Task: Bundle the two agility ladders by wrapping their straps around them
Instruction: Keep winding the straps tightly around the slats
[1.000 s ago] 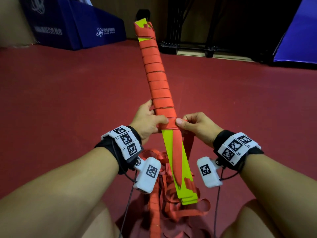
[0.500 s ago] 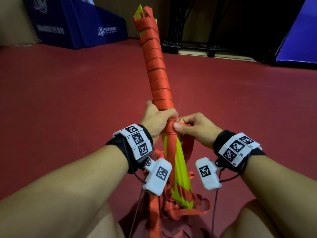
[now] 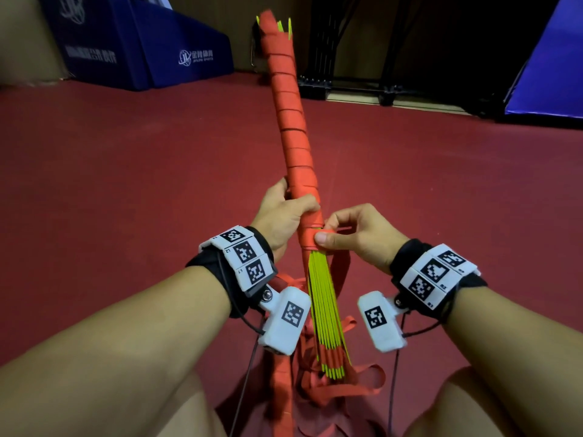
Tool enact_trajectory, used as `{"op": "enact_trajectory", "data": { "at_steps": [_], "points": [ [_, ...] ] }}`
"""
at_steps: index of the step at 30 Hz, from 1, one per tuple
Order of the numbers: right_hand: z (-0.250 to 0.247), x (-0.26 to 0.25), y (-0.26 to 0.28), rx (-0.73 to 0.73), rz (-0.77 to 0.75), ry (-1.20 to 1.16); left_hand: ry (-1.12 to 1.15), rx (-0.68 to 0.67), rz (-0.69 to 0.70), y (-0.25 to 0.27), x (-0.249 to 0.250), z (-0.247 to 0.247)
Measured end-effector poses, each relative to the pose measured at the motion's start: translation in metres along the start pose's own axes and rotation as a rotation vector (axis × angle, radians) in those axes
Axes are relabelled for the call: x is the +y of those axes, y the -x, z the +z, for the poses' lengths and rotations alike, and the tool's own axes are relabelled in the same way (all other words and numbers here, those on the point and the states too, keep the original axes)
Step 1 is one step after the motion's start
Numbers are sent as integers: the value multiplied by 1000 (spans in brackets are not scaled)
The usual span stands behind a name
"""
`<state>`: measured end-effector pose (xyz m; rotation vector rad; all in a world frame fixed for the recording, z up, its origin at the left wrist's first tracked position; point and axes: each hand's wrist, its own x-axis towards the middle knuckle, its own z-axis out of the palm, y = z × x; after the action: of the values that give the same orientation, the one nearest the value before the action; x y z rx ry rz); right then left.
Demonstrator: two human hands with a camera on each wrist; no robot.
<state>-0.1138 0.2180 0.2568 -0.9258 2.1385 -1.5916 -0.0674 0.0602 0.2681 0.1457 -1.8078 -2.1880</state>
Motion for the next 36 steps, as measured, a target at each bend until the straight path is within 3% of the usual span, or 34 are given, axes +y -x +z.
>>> {"op": "enact_trajectory", "data": {
  "at_steps": [4,8,17,25,28,32,36],
  "points": [
    [0,3,0,35,15,159,-204,117,35,-2,-8,-8],
    [2,1,0,21,45,146,-342,165,53,0,-7,-15],
    [-9,3,0,-225,25,105,-272,127,52,-4,0,-23],
    [-16,-8,0,-147,89,459,-272,78,-9,-9,-9,-24],
    [-14,-12,1,-179,99,527,-239,73,-19,-9,-9,-24],
    [-10,-6,1,-203,115,474,-156,39,-39,-7,-5,-24],
    [-4,-3,2,-198,129,197,-37,1,-70,-4,0,-24]
  ]
}}
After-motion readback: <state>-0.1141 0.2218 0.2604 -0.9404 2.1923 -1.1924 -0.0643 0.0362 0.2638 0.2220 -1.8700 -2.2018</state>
